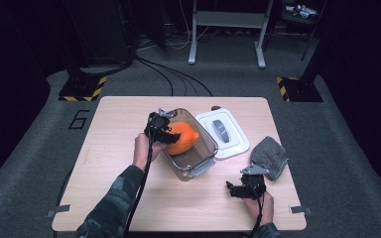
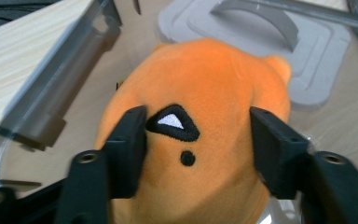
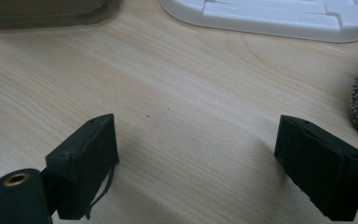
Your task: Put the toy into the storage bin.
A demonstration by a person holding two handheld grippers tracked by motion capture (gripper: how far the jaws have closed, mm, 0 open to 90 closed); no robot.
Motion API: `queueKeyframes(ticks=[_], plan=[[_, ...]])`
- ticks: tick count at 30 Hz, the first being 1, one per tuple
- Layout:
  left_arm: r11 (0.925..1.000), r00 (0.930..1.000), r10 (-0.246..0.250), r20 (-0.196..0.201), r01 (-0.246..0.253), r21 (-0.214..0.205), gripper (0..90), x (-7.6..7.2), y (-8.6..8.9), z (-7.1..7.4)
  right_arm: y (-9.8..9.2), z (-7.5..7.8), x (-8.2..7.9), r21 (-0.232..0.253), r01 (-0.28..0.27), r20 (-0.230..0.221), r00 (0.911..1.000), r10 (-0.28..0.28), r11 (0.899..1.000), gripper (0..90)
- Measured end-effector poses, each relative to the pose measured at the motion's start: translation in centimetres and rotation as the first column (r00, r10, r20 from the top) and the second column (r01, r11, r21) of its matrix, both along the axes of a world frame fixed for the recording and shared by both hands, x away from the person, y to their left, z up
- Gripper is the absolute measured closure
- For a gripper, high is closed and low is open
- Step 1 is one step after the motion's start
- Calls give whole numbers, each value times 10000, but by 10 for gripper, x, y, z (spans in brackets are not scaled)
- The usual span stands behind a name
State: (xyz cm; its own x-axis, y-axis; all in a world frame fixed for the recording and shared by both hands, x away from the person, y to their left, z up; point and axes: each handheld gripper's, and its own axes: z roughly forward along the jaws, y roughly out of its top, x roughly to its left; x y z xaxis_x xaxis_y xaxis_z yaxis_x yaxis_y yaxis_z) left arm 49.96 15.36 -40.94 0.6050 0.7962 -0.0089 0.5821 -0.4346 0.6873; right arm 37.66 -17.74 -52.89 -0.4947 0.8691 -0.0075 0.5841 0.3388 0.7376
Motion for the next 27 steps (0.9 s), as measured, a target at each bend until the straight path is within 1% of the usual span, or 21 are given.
queueKeyframes(ticks=[2,3,4,5,9,11,12,14,15,16,18,22,24,26,27], plan=[[10000,9999,-70,91,71,-56,343,-1,-1,2,0,0,0,-2,-1,0,10000,1,10000,123],[9999,9998,-115,182,117,-91,313,-2,0,4,0,0,0,-6,-5,3,10000,5,10000,123],[9999,9997,-157,184,157,-21,266,-3,1,6,0,0,0,-1,-1,-3,10000,1,10000,122],[9998,9996,-169,223,171,-84,243,-3,3,8,0,0,0,-1,0,-5,10000,0,10000,123],[9996,9998,-79,169,84,-283,183,-6,13,12,0,0,0,-36,7,1,10000,-7,10000,123],[9994,9998,-16,217,24,-339,166,-8,18,15,0,0,0,-34,15,-4,10000,-15,10000,123],[9991,9996,92,277,-80,-417,163,-9,20,17,0,0,0,-41,-2,-6,10000,2,10000,123],[9991,9994,89,340,-75,-415,154,-12,25,20,0,0,0,8,31,-51,10000,-31,10000,123],[9983,9991,159,387,-137,-561,153,-13,27,21,0,0,0,28,12,-73,10000,-11,10000,123],[9986,9990,166,421,-144,-510,151,-15,29,23,0,0,0,27,0,-67,10000,1,10000,123],[9979,9988,227,431,-200,-613,151,-17,32,24,0,0,0,-6,-3,-70,10000,3,10000,110],[9976,9983,256,526,-221,-658,147,-23,37,28,0,1,1,-69,-3,-206,9998,1,10000,82],[9980,9977,273,617,-237,-582,142,-26,40,29,-1,1,2,-107,-45,-204,9998,43,9999,79],[9978,9970,340,690,-299,-587,143,-30,45,30,0,1,2,-63,9,-201,9998,-10,10000,74],[9970,9961,465,744,-416,-657,143,-31,46,30,0,1,2,-89,-6,-241,9997,4,10000,75]])
